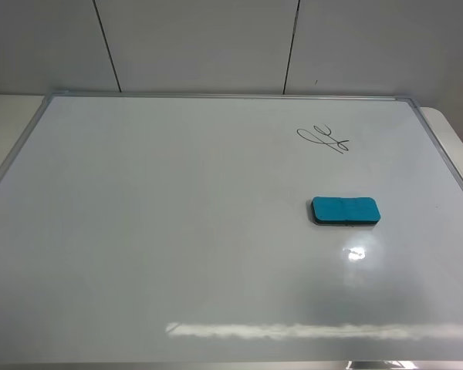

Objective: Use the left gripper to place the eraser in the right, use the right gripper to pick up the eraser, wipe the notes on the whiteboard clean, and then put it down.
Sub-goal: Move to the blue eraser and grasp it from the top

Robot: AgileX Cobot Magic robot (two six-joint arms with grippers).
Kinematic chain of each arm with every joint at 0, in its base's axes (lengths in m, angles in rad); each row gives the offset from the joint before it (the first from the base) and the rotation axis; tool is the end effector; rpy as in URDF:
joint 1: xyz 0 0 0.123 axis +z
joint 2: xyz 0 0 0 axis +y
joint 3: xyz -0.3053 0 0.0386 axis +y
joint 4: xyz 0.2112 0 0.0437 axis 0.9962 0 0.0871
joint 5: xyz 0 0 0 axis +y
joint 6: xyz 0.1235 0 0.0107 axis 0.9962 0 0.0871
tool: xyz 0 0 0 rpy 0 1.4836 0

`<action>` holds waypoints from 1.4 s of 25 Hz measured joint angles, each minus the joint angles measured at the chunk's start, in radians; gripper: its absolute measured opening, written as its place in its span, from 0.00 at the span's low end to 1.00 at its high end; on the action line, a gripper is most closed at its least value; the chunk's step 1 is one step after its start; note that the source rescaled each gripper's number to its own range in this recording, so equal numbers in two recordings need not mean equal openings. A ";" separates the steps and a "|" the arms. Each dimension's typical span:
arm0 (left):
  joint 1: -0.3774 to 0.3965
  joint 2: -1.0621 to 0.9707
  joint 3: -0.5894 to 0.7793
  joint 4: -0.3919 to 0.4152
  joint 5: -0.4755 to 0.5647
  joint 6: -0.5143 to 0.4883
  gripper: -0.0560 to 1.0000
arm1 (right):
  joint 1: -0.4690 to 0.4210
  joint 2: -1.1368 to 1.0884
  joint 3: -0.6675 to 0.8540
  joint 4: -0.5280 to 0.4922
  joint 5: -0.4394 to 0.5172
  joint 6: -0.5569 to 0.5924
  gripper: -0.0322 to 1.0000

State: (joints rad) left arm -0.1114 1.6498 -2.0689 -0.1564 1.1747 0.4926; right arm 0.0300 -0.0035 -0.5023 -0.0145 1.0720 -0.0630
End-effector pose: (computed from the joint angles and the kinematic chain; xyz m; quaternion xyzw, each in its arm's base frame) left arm 0.3302 -0.0549 0.4745 0.2710 0.8553 0.0058 0.4416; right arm -0.0318 -0.0025 0.2439 -0.0394 0.8537 -0.0158 0.5190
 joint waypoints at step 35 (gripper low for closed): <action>0.394 -1.648 1.456 0.162 0.010 -0.411 1.00 | 0.000 0.000 0.000 0.000 0.000 0.000 1.00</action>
State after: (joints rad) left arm 0.2824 0.0014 -0.6131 0.0060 1.1847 0.0813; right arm 0.0300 -0.0035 -0.5023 -0.0145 1.0720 -0.0630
